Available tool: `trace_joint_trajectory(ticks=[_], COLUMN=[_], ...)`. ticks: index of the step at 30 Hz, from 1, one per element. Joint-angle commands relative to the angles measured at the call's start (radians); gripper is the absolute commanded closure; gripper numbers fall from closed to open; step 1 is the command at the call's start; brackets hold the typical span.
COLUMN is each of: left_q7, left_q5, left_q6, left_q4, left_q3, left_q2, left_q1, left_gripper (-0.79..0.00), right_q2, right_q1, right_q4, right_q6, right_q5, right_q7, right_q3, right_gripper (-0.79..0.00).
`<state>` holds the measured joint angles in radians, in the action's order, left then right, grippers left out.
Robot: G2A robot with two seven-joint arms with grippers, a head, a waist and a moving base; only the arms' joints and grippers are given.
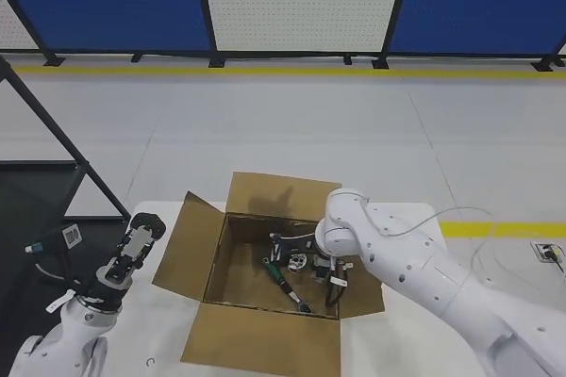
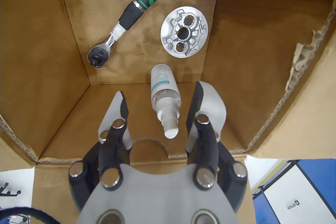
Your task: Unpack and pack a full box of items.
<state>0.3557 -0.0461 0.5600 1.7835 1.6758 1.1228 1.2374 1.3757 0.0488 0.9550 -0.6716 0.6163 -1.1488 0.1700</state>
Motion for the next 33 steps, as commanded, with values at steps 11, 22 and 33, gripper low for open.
trace_joint_trajectory(ticks=[11,22,33], left_q7=[0.000,0.000,0.000], left_q5=[0.000,0.000,0.000], left_q6=[0.000,0.000,0.000], left_q4=[0.000,0.000,0.000], left_q3=[0.000,0.000,0.000], left_q2=[0.000,0.000,0.000], left_q1=[0.000,0.000,0.000], left_gripper=[-0.785,-0.785,-0.785], right_q2=[0.027,0.039,0.045], right_q1=[-0.008,-0.027,-0.017], right_q4=[-0.034,-0.045,-0.044], right_q6=[0.022,0.037,0.041], right_q5=[0.052,0.071,0.065], right_q7=[-0.022,-0.037,-0.041], right_q3=[0.000,0.000,0.000], right_gripper=[-0.468,-0.320,0.000])
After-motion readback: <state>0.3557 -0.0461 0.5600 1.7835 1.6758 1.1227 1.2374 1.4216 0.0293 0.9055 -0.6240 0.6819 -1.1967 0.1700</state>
